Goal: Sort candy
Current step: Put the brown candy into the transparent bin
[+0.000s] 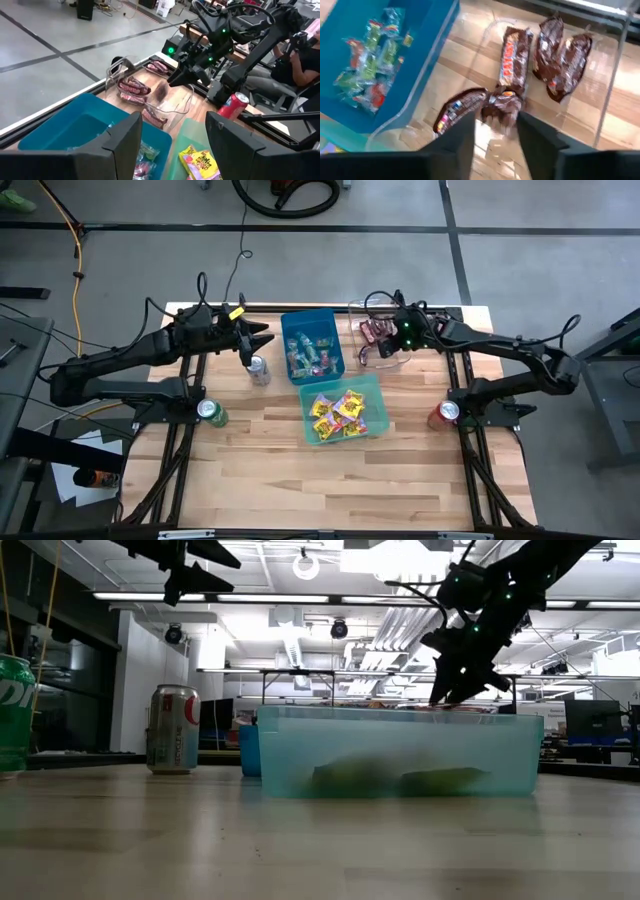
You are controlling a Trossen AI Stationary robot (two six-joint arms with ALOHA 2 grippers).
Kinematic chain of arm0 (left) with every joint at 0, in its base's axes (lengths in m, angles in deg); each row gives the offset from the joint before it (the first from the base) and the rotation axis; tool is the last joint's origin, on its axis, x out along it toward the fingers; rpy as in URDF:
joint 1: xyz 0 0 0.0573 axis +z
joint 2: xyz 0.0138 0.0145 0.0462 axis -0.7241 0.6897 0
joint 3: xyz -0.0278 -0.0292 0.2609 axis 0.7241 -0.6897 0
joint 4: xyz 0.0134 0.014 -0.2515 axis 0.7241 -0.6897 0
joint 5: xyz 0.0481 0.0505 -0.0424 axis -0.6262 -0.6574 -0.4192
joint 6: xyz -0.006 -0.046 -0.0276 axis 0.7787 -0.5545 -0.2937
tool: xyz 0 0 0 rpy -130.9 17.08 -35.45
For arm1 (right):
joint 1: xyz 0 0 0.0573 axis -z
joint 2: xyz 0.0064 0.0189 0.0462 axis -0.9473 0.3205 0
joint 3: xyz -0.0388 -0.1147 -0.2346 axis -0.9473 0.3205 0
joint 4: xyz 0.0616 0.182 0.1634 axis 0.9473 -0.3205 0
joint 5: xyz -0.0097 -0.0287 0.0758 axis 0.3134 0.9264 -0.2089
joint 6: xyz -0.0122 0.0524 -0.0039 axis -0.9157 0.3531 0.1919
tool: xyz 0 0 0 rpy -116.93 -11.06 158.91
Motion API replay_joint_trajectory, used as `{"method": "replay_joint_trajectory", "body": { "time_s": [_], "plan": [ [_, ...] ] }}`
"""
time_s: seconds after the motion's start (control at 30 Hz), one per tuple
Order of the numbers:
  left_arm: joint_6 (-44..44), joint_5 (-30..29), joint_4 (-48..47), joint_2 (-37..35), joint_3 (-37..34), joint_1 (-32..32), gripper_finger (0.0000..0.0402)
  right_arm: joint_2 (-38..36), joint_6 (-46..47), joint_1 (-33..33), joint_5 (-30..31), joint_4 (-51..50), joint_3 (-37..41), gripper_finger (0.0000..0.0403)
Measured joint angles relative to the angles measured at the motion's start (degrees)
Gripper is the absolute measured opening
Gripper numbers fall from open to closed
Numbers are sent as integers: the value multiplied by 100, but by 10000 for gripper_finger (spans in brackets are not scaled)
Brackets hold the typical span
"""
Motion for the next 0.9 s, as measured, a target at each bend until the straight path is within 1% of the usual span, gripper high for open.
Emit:
{"method": "replay_joint_trajectory", "body": {
  "time_s": [0.1,0.2,0.3,0.4,0.47,0.57,0.63,0.73,0.8,0.9],
  "plan": [
    [3,-9,-4,0,0,1,205,0,87,0,-23,-119,0,189],
    [61,-13,-6,0,0,24,204,-2,108,0,-303,-165,-16,226],
    [59,-13,-12,0,16,25,204,-2,150,-2,-693,-348,-339,242],
    [136,-11,-17,-54,103,65,204,-2,98,-4,-638,-686,-1005,245],
    [232,-11,23,-89,151,94,204,-2,-1,-4,-235,-948,-1529,245],
    [302,19,-6,-127,151,145,204,1,118,-4,821,-1395,-2291,245],
    [308,215,4,-164,151,198,204,39,301,21,1555,-1759,-2690,245],
    [308,552,-6,-159,150,258,204,129,707,190,2322,-2425,-3051,245],
    [308,661,-2,-160,149,278,204,220,1084,421,2493,-2876,-3095,245],
    [310,673,-2,-158,149,286,204,442,1531,950,2488,-3550,-2964,245]
  ]
}}
